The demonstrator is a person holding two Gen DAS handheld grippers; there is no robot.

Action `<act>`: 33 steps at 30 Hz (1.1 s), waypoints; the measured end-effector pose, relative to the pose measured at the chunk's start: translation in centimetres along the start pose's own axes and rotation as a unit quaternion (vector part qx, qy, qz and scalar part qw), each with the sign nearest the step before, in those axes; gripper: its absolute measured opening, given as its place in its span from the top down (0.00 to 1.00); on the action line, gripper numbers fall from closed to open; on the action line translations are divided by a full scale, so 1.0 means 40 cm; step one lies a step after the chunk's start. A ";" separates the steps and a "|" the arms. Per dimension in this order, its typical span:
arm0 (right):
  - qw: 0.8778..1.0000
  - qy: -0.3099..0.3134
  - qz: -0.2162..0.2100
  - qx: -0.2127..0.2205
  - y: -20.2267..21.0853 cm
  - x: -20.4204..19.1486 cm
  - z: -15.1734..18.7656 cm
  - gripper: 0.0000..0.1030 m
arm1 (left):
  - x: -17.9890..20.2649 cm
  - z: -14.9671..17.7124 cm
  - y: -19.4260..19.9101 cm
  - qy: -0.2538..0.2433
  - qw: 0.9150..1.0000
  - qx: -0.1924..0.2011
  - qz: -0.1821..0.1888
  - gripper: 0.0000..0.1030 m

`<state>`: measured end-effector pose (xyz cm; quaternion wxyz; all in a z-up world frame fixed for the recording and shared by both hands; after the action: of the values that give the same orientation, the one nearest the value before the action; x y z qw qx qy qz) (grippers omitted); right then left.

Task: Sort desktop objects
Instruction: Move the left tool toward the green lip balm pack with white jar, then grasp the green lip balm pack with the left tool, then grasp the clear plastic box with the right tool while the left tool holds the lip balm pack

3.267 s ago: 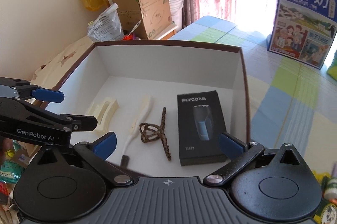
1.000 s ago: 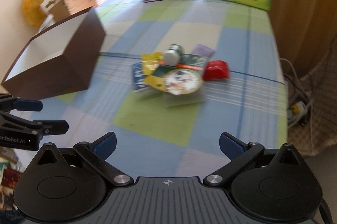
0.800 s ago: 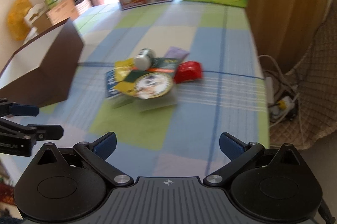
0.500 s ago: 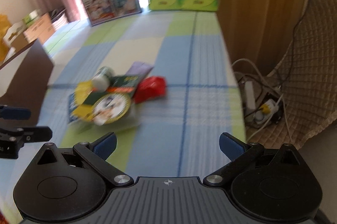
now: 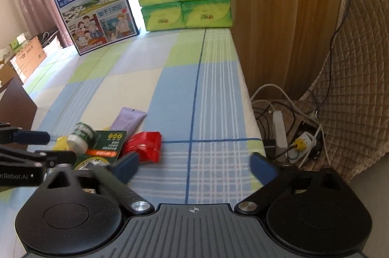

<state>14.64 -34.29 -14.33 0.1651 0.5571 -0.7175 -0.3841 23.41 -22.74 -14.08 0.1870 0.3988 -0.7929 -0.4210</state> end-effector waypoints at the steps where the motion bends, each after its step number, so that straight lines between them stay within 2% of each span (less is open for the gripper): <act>1: 1.000 -0.003 0.001 -0.002 -0.007 0.007 -0.001 0.23 | -0.001 -0.006 -0.009 -0.002 1.000 -0.001 -0.001 0.37; 5: 1.000 -0.008 0.005 -0.006 -0.025 0.024 -0.001 0.35 | -0.005 -0.032 -0.040 -0.011 1.000 -0.002 -0.004 0.37; 12: 1.000 -0.019 0.008 -0.013 -0.033 0.034 0.005 0.36 | -0.004 -0.052 -0.081 -0.022 1.000 -0.006 0.000 0.43; 18: 1.000 -0.018 0.001 -0.016 -0.028 0.027 0.013 0.36 | -0.003 -0.050 -0.112 -0.029 1.000 -0.010 0.003 0.61; 19: 1.000 -0.017 -0.001 -0.017 -0.027 0.023 0.015 0.36 | -0.004 -0.048 -0.112 -0.028 1.000 -0.010 0.007 0.70; 25: 0.999 -0.007 -0.029 -0.019 -0.016 -0.022 0.030 0.36 | -0.030 -0.035 -0.080 -0.027 1.000 0.006 0.003 0.72; 30: 0.996 0.035 -0.082 -0.019 -0.004 -0.109 0.046 0.35 | -0.097 -0.024 -0.023 -0.004 1.000 0.017 -0.015 0.72; 33: 0.991 0.061 -0.111 -0.030 -0.010 -0.168 0.065 0.31 | -0.139 -0.019 0.018 0.012 0.999 0.024 -0.025 0.72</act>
<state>15.36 -27.13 -15.02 0.1813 0.6506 -0.6281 -0.3865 26.94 -18.52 -12.83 0.1766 0.4282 -0.7901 -0.4014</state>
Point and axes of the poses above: each gripper's, at about its wrist camera, not at the fingertips, and y roughly against the way its jaws point, x to its right, z to its underside, the point moved 6 cm from there along -y, roughly the way its jaws point, and after that the axes turned 2 degrees about -z, right-handed, at the moved point
